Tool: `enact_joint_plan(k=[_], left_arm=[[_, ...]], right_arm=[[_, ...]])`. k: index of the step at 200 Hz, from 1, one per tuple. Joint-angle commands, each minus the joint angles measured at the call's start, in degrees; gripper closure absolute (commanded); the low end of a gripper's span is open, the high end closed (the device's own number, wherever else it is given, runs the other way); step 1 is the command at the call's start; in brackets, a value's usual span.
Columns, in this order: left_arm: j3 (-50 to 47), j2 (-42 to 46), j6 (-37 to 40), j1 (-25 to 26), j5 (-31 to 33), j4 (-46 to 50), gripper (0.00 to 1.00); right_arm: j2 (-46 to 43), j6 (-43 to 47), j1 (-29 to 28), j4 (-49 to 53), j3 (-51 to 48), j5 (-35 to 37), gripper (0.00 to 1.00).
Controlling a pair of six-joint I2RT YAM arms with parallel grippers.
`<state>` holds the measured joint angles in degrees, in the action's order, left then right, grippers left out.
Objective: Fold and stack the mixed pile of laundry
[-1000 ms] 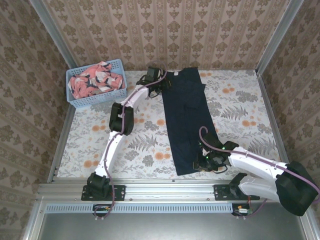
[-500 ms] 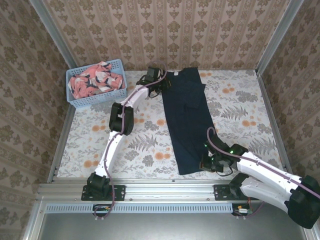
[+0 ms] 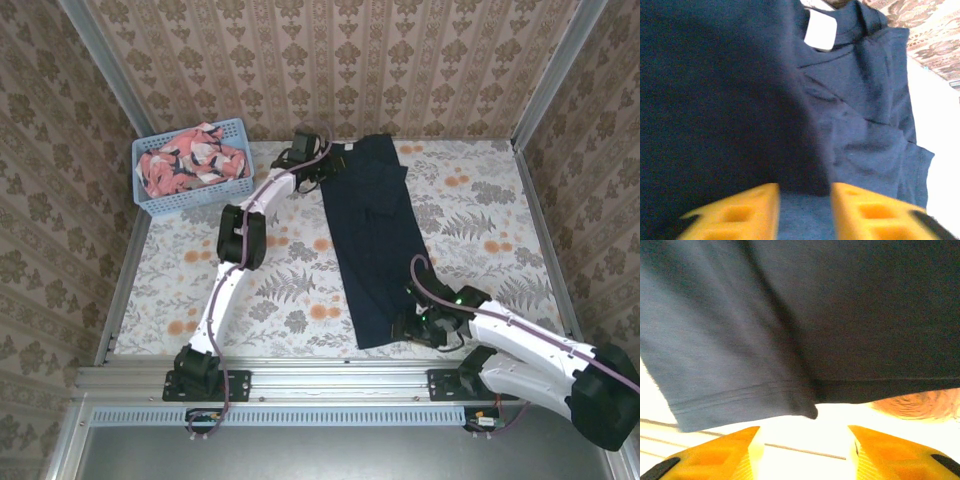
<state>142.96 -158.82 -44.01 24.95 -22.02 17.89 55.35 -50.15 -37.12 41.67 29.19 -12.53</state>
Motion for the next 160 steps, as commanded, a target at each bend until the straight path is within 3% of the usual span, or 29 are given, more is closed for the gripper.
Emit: enact_joint_plan(k=[1,26,48,88,114,144,160], left_arm=[[-2.51,4.21,2.26,-2.14,0.45,6.15,0.47],[-7.4,11.37,6.88,-2.19,-0.37,7.87,0.27],[-18.31,19.79,10.05,-1.62,-1.07,6.7,0.27],[-46.79,38.57,11.6,0.75,-2.1,-1.35,0.29],[-62.92,49.4,9.87,4.88,-4.02,-4.96,0.4],[-73.92,56.47,8.03,12.15,-5.65,-5.6,0.66],[-77.71,57.55,5.88,16.5,-7.69,-7.36,0.74]], right_arm=[[1.13,4.62,3.14,0.83,6.63,1.34,0.5],[7.53,9.84,10.58,-5.23,10.18,-0.79,0.51],[16.72,15.47,14.15,-11.93,16.53,-0.54,0.53],[37.77,21.47,16.59,-19.19,34.34,-0.73,0.6],[48.42,21.68,17.52,-21.98,44.84,-0.46,0.6],[58.8,19.23,18.01,-22.59,54.21,-2.81,0.61],[62.22,17.99,18.35,-23.63,56.13,-2.81,0.61]])
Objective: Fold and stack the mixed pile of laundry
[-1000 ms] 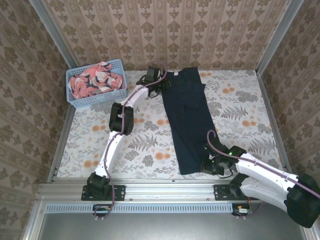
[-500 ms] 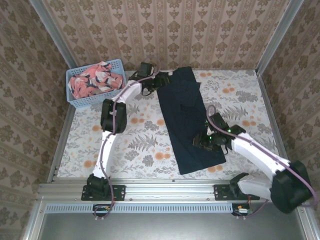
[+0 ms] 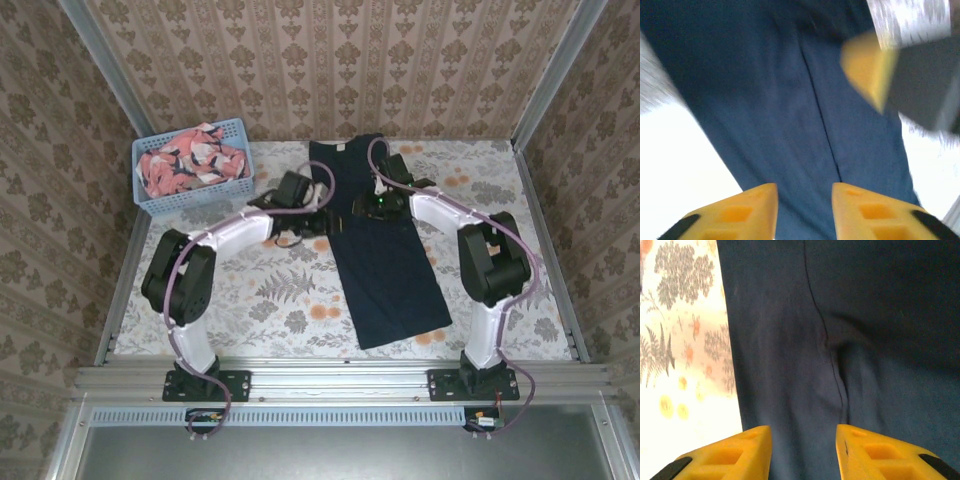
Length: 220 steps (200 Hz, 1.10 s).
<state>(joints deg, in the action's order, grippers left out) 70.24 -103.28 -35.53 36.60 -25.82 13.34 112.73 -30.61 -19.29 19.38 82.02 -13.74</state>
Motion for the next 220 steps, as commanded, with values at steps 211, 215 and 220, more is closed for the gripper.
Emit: enact_joint_plan(k=[211,215,220], left_arm=[[-11.61,-8.0,0.61,13.18,-5.75,5.02,0.79],[-11.61,-7.94,0.8,13.09,-5.72,5.15,0.8],[-11.7,-7.9,0.94,12.91,-5.6,5.26,0.8]], right_arm=[[11.94,-3.36,6.37,-3.15,14.81,-2.15,1.0],[12.04,-3.16,6.51,-3.06,14.83,-2.09,1.0],[12.55,-3.1,6.56,-2.97,14.97,-2.23,1.0]])
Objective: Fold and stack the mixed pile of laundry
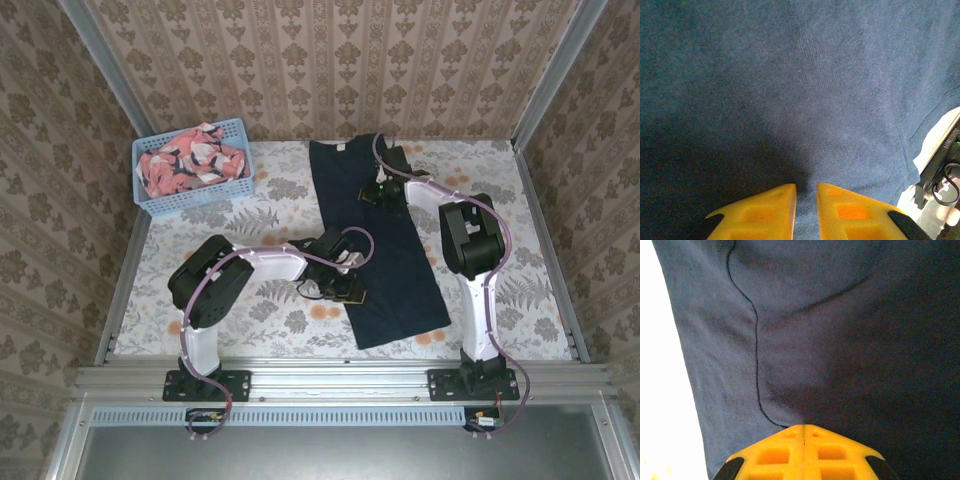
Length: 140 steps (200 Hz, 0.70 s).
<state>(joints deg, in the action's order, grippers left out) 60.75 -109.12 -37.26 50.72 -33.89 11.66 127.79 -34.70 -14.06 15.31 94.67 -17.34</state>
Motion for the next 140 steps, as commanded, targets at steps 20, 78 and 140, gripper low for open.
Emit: enact_joint_plan(k=[20,78,140], left_arm=[[-1.86,-1.95,3.21,-1.54,2.41,7.54,0.8],[-0.6,0.22,3.58,-2.49,1.73,10.12,0.64],[7.91,10.05,4.45,-8.29,3.74,12.65,0.35]], right_arm=[[0.14,1.03,1.35,1.47,3.71,0.22,1.0],[1.51,1.22,1.45,2.4,4.29,-2.29,0.62],[-17.8,8.94,2.02,9.69,-10.26,4.24,0.45]])
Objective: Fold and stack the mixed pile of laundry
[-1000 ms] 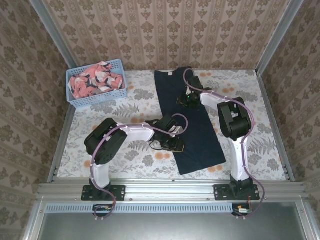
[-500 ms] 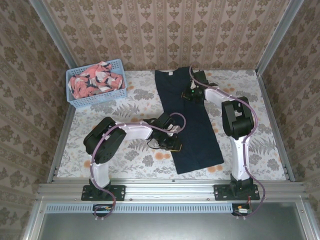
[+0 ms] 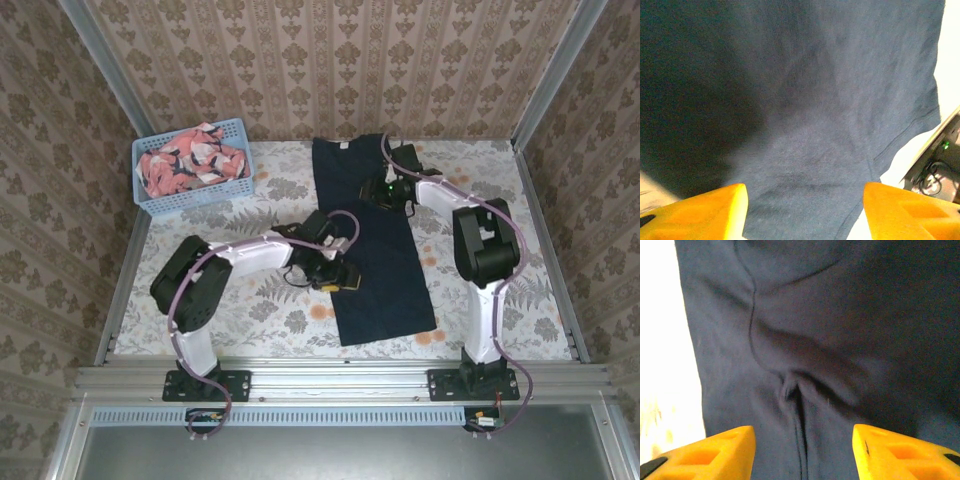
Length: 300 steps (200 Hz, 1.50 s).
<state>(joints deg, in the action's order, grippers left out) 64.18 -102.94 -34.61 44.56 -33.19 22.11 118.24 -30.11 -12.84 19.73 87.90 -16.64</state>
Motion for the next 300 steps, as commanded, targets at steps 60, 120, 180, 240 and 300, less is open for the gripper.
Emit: enact_joint_plan(k=[60,120,180,240,300], left_arm=[[9.94,-6.41,-2.62,-3.84,7.35,-11.8,0.4],[10.76,-14.0,-3.34,-2.27,7.04,-12.18,0.42],[4.38,-8.92,3.67,-5.59,7.67,-4.63,0.37],[-2.75,8.7,5.29,-3.01,9.11,5.53,0.0],[-22.55,24.54,-0.39,-2.95,9.37,5.57,0.04]], right_arm=[[-15.18,3.52,0.83,5.45,-22.56,8.88,0.57],[-22.85,-3.05,-2.64,2.64,-38.52,7.97,0.58],[-34.27,-10.06,-10.98,4.76,-45.9,10.75,0.53],[-52.21,-10.92,-11.43,19.19,-50.21,9.88,0.32],[-68.92,-29.24,-25.43,18.19,-63.7,7.93,0.39]])
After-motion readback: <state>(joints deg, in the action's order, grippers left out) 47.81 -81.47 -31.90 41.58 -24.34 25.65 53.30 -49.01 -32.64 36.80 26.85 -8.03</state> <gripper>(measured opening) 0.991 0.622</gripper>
